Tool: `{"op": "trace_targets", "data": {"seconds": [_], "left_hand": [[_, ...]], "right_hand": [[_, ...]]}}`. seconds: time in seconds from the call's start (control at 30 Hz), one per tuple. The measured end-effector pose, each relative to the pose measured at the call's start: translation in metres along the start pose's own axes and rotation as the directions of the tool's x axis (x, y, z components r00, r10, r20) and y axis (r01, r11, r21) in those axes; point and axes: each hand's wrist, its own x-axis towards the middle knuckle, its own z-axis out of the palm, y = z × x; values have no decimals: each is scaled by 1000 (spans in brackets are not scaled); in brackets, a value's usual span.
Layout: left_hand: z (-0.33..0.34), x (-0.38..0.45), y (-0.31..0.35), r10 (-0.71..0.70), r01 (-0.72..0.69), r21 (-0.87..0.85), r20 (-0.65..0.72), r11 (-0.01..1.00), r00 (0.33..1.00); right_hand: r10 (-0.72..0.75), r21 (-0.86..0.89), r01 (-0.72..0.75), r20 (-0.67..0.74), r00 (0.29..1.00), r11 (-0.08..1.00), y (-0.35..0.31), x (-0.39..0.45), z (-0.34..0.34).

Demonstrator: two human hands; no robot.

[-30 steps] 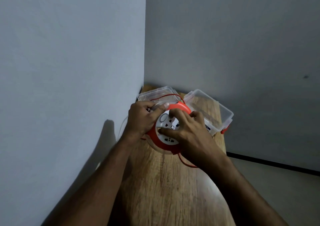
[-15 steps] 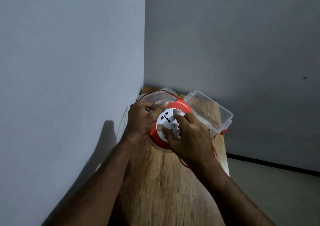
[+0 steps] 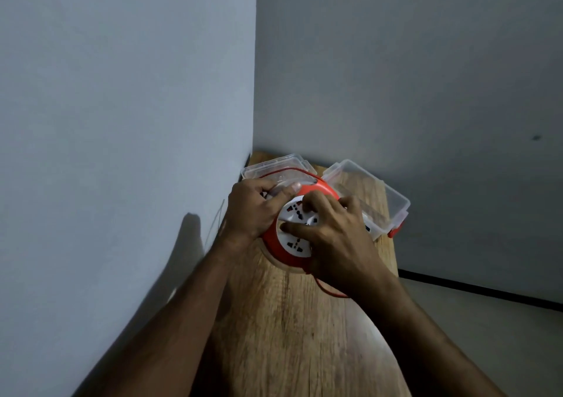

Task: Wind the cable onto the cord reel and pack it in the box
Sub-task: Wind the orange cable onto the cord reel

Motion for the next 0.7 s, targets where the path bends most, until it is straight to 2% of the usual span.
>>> {"op": "trace_targets", "data": {"seconds": [0.17, 0.3, 0.37, 0.43, 0.5, 0.53, 0.63, 0.7], "left_hand": [[1, 2, 0, -3, 4, 32, -9, 999, 1000], [2, 0, 0, -99, 97, -50, -40, 994, 994], [4, -1, 1, -109, 107, -44, -43, 993, 993], [3, 0, 2, -124, 123, -38, -40, 992, 991], [-1, 4, 0, -110, 110, -8, -38, 994, 993], [-2, 5, -2, -98, 98, 3, -34, 995, 995], [-2, 5, -4, -60, 60, 27, -21, 998, 998], [2, 3, -6, -72, 73, 14, -12, 997, 997]], "right_hand": [[196, 141, -181, -94, 976, 973, -7, 2, 6], [444, 353, -390, -84, 892, 850, -14, 7, 10], [467, 349, -404, -116, 877, 846, -20, 8, 8], [407, 273, -345, -221, 886, 898, -24, 4, 4], [256, 177, -206, -334, 907, 962, -20, 0, -2], [167, 145, -124, -332, 929, 982, -15, -2, -5], [-54, 29, 58, -108, 993, 998, -3, -2, -7], [-97, -41, 98, 30, 995, 994, 2, -2, -3]]}}
